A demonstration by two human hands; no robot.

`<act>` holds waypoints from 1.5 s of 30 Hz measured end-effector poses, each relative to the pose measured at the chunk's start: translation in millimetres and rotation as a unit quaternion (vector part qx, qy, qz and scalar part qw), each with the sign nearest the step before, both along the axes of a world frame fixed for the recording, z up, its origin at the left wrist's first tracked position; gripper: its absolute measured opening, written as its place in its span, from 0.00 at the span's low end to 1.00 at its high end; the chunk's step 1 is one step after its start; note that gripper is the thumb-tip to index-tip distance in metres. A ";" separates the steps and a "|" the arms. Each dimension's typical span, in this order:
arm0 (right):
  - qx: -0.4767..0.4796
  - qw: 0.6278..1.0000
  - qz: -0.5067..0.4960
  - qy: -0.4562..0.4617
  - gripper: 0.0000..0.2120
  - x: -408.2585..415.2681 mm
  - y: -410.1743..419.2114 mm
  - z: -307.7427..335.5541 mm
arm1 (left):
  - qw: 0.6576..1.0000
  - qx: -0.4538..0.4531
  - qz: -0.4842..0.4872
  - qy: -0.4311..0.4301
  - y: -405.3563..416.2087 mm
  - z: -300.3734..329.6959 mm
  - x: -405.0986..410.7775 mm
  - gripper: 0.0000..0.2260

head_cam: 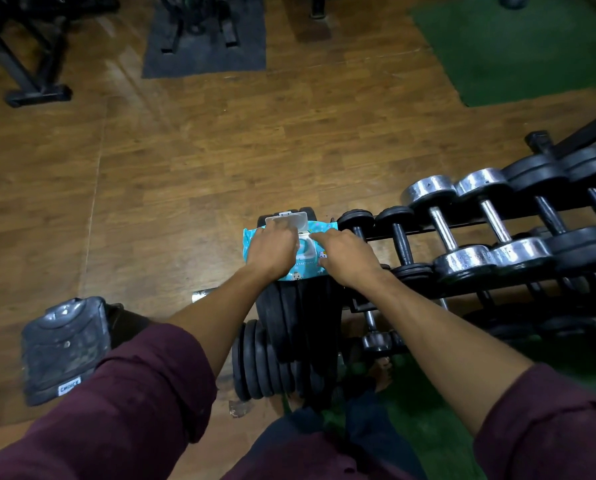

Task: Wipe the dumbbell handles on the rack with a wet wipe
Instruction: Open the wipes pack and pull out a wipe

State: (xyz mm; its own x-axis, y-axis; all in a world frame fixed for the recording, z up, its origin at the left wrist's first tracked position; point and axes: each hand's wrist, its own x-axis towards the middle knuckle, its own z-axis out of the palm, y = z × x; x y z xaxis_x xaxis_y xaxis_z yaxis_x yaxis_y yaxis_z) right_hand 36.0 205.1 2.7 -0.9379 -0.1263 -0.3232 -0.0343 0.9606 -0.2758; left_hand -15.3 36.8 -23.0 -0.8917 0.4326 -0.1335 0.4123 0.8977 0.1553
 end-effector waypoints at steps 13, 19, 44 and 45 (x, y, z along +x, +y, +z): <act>0.041 0.999 0.024 -0.013 0.23 -8.9 -2.1 1.5 | 0.984 0.100 0.046 -0.142 -10.0 1.1 -8.3 0.07; 0.041 0.999 0.017 -0.012 0.25 -8.4 -2.7 -1.0 | 0.952 0.224 0.115 -0.172 -15.9 -8.1 -3.4 0.10; 0.087 0.996 0.034 -0.005 0.28 -11.1 -7.6 -4.4 | 0.889 0.397 0.172 -0.148 -21.1 -9.3 9.2 0.06; 0.090 0.995 0.036 -0.002 0.28 -11.6 -7.8 -4.1 | 0.869 0.424 0.190 -0.170 -21.8 -9.1 10.1 0.04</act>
